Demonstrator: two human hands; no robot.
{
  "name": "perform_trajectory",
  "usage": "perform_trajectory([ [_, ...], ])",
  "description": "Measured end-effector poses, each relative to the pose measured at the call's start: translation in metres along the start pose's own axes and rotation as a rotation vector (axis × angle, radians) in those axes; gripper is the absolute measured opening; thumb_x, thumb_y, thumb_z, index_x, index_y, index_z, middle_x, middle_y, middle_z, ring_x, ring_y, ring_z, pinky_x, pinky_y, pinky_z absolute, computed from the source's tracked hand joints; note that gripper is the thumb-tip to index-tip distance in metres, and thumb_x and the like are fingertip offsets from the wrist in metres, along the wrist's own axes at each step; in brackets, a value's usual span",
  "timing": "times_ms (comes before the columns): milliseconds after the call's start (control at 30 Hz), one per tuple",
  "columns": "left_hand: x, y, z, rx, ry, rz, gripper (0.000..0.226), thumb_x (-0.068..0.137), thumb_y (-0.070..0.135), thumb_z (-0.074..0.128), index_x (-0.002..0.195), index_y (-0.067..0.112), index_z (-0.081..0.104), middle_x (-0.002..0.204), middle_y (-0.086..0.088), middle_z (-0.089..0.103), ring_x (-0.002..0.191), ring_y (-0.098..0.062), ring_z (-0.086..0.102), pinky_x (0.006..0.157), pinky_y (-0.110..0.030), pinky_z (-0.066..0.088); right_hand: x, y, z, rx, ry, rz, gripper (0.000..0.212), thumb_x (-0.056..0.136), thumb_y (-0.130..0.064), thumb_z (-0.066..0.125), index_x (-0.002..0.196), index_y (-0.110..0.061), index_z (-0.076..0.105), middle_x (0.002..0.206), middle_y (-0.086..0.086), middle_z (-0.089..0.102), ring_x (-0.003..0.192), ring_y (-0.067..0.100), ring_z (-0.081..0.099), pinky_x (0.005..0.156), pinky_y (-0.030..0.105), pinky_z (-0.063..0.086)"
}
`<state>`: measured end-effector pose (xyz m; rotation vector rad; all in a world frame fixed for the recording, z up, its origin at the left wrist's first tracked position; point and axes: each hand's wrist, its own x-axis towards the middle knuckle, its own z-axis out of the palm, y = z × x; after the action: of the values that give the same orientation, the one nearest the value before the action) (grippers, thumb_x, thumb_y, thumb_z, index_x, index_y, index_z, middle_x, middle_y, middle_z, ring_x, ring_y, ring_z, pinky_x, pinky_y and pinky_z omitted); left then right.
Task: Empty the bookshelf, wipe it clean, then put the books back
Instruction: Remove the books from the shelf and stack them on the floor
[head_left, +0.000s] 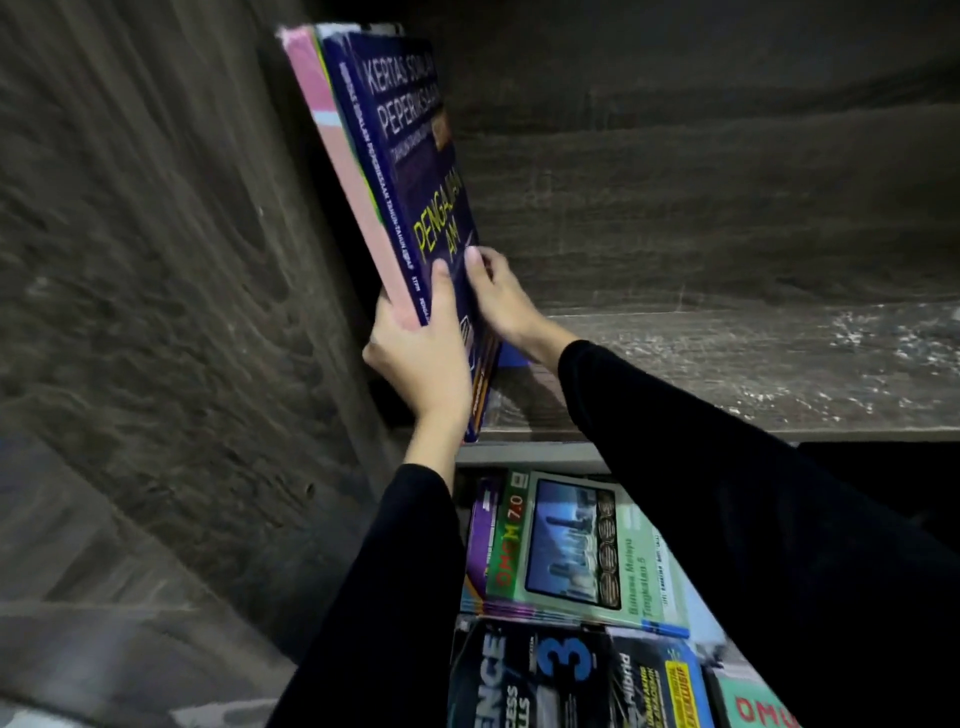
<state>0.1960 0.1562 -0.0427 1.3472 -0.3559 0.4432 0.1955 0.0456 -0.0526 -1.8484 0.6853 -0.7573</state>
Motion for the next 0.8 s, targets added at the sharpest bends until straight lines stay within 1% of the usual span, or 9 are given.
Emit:
perform_trajectory([
  [200, -0.001, -0.002, -0.004, -0.039, 0.020, 0.038, 0.032, 0.078, 0.031, 0.073, 0.089, 0.001, 0.072, 0.088, -0.013, 0.073, 0.088, -0.011, 0.060, 0.068, -0.013, 0.040, 0.012, -0.004, -0.002, 0.086, 0.019, 0.035, 0.074, 0.096, -0.062, 0.023, 0.150, -0.012, 0.017, 0.155, 0.011, 0.023, 0.141, 0.023, 0.026, 0.117, 0.037, 0.019],
  [300, -0.003, 0.000, -0.009, -0.054, 0.004, 0.032, 0.033, 0.077, 0.033, 0.072, 0.089, 0.003, 0.073, 0.088, -0.011, 0.074, 0.086, -0.010, 0.062, 0.069, -0.008, 0.041, 0.017, -0.008, -0.007, 0.124, 0.027, 0.079, 0.082, 0.091, -0.068, 0.020, 0.150, -0.010, 0.016, 0.154, 0.012, 0.027, 0.140, 0.023, 0.029, 0.116, 0.039, 0.022],
  [400, -0.008, 0.004, -0.013, -0.079, -0.027, 0.037, 0.032, 0.077, 0.034, 0.072, 0.090, 0.005, 0.074, 0.088, -0.008, 0.074, 0.083, -0.007, 0.065, 0.071, -0.013, 0.045, 0.020, -0.014, -0.014, 0.130, 0.018, 0.078, 0.079, 0.095, -0.064, 0.019, 0.151, -0.010, 0.010, 0.156, 0.009, 0.022, 0.142, 0.022, 0.024, 0.115, 0.034, 0.019],
  [533, -0.019, 0.008, -0.020, -0.126, -0.093, 0.052, 0.027, 0.078, 0.032, 0.073, 0.091, 0.008, 0.074, 0.088, 0.008, 0.074, 0.076, 0.007, 0.064, 0.074, -0.017, 0.050, 0.021, -0.022, -0.024, 0.146, 0.015, 0.086, 0.079, 0.094, -0.064, 0.018, 0.153, -0.012, 0.008, 0.159, 0.007, 0.013, 0.144, 0.019, 0.018, 0.112, 0.028, 0.016],
  [600, -0.023, 0.009, -0.023, -0.136, -0.140, 0.080, 0.025, 0.079, 0.033, 0.073, 0.091, 0.011, 0.074, 0.096, 0.024, 0.066, 0.073, 0.014, 0.061, 0.074, -0.020, 0.051, 0.017, -0.019, -0.029, 0.177, 0.006, 0.092, 0.081, 0.093, -0.066, 0.021, 0.152, -0.011, 0.013, 0.154, 0.003, 0.026, 0.133, 0.010, 0.032, 0.099, 0.015, 0.026],
  [667, -0.027, 0.012, -0.026, -0.140, -0.167, 0.110, 0.026, 0.079, 0.036, 0.071, 0.089, 0.013, 0.073, 0.099, 0.024, 0.065, 0.070, 0.009, 0.062, 0.073, -0.025, 0.053, 0.011, -0.016, -0.035, 0.231, 0.005, 0.093, 0.084, 0.089, -0.071, 0.027, 0.147, -0.011, 0.025, 0.129, -0.006, 0.044, 0.107, -0.001, 0.045, 0.079, 0.005, 0.036],
  [700, -0.029, 0.012, -0.027, -0.139, -0.170, 0.118, 0.026, 0.078, 0.039, 0.069, 0.087, 0.015, 0.073, 0.096, 0.021, 0.066, 0.068, 0.003, 0.063, 0.072, -0.030, 0.055, 0.010, -0.015, -0.037, 0.239, 0.017, 0.084, 0.085, 0.085, -0.075, 0.030, 0.141, -0.011, 0.030, 0.120, -0.008, 0.048, 0.097, -0.005, 0.048, 0.073, 0.006, 0.038],
  [733, -0.031, 0.014, -0.028, -0.135, -0.172, 0.122, 0.027, 0.077, 0.042, 0.068, 0.084, 0.017, 0.072, 0.091, 0.018, 0.066, 0.066, -0.003, 0.062, 0.070, -0.034, 0.055, 0.006, -0.015, -0.040, 0.255, 0.035, 0.074, 0.086, 0.083, -0.077, 0.032, 0.136, -0.010, 0.035, 0.116, -0.009, 0.052, 0.093, -0.007, 0.050, 0.075, 0.010, 0.039],
  [800, -0.036, 0.016, -0.033, -0.109, -0.182, 0.126, 0.030, 0.075, 0.047, 0.067, 0.079, 0.018, 0.071, 0.083, 0.016, 0.066, 0.063, -0.017, 0.062, 0.069, -0.040, 0.054, 0.002, -0.011, -0.047, 0.259, 0.062, 0.077, 0.099, 0.070, -0.088, 0.038, 0.131, -0.010, 0.042, 0.122, -0.002, 0.058, 0.099, 0.000, 0.058, 0.088, 0.020, 0.045],
])
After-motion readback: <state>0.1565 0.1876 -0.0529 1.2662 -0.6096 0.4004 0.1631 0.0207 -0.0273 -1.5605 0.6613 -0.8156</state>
